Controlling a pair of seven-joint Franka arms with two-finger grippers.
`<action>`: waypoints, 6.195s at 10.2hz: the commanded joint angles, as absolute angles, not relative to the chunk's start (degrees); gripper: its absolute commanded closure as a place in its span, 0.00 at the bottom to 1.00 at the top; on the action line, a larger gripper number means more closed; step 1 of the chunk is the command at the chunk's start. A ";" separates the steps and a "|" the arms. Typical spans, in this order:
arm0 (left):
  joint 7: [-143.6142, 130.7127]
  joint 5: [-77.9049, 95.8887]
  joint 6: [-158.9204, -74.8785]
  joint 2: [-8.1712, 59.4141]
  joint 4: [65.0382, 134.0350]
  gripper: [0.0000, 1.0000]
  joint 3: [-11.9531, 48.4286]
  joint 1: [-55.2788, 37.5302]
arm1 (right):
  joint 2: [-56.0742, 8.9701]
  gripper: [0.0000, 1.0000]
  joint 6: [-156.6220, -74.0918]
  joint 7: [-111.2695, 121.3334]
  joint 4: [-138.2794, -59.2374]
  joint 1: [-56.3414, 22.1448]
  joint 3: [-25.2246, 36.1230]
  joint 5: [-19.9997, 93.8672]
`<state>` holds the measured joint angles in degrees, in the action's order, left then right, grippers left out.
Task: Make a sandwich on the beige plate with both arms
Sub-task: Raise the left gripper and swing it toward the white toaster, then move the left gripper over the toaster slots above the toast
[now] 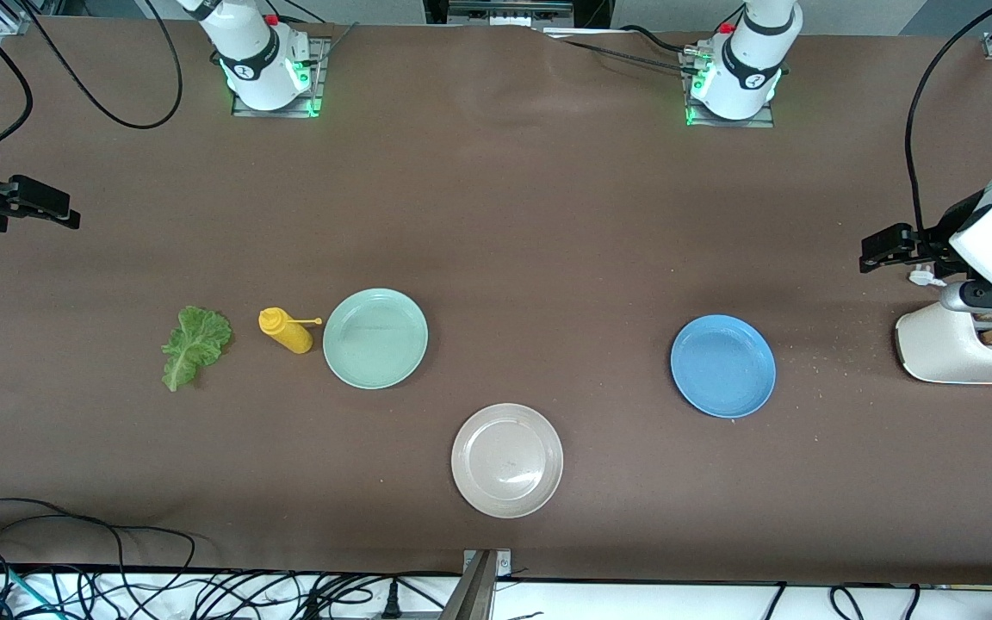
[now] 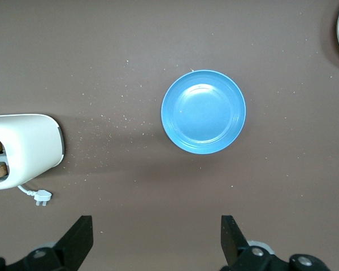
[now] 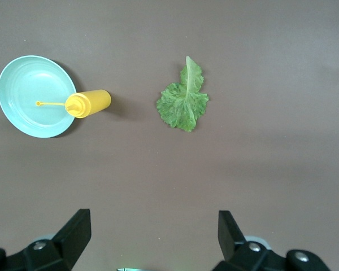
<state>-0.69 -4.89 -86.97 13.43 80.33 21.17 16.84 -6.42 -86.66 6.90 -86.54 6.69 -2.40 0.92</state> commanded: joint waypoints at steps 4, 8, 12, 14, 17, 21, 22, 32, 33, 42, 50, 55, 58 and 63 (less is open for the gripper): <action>-1.05 -4.13 -86.84 13.71 79.28 0.00 20.74 16.35 | -6.59 0.00 -85.25 6.33 -85.34 6.94 -2.46 0.88; -1.05 -4.13 -86.84 13.80 79.28 0.00 20.74 16.35 | -6.68 0.00 -85.25 6.42 -85.34 7.03 -2.37 0.88; -0.97 -4.13 -86.84 13.80 79.37 0.00 20.74 16.35 | -6.68 0.00 -85.17 6.42 -85.34 7.03 -2.37 0.88; -1.05 -4.13 -86.84 13.71 79.37 0.00 20.74 16.35 | -6.68 0.00 -85.17 6.50 -85.34 7.12 -2.37 0.88; -1.05 -4.04 -86.84 13.36 79.63 0.00 18.74 13.90 | -6.68 0.00 -85.17 6.59 -85.34 7.12 -2.37 0.88; -1.05 -3.96 -86.75 10.91 81.21 0.00 14.34 9.59 | -6.68 0.00 -85.17 6.59 -85.34 7.12 -2.37 0.88; -1.05 -3.87 -86.75 9.68 81.99 0.00 13.20 8.71 | -6.68 0.00 -85.17 6.59 -85.34 7.12 -2.37 0.88; -1.76 -3.69 -85.78 0.89 90.87 0.00 6.86 2.11 | -6.68 0.00 -85.17 6.59 -85.34 7.12 -2.37 0.88; -1.84 -2.47 -84.91 0.53 90.97 0.00 6.42 2.02 | -6.68 0.00 -85.17 6.59 -85.34 7.12 -2.37 0.88; -3.08 3.96 -81.39 0.61 89.30 0.00 1.93 0.88 | -6.68 0.00 -85.17 6.59 -85.34 7.12 -2.37 0.97; -2.46 0.97 -81.39 1.41 88.59 0.00 2.37 0.62 | -6.68 0.00 -84.81 6.68 -85.43 7.12 -2.37 0.97; 10.52 -2.88 -81.47 3.42 86.33 0.00 1.67 1.49 | -6.68 0.00 -84.81 6.68 -85.34 7.12 -2.37 0.97; 21.23 -3.25 -81.47 5.27 84.99 0.00 1.49 3.42 | -6.68 0.00 -84.81 6.68 -85.43 7.12 -2.37 0.97; 31.64 -3.08 -81.74 8.78 83.68 0.00 1.49 7.21 | -6.68 0.00 -84.81 6.68 -85.34 7.12 -2.37 0.97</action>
<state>29.99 -2.11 -82.33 7.06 86.37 1.31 7.28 -6.43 -85.95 6.88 -86.54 6.78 -2.17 0.92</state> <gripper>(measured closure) 0.000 0.000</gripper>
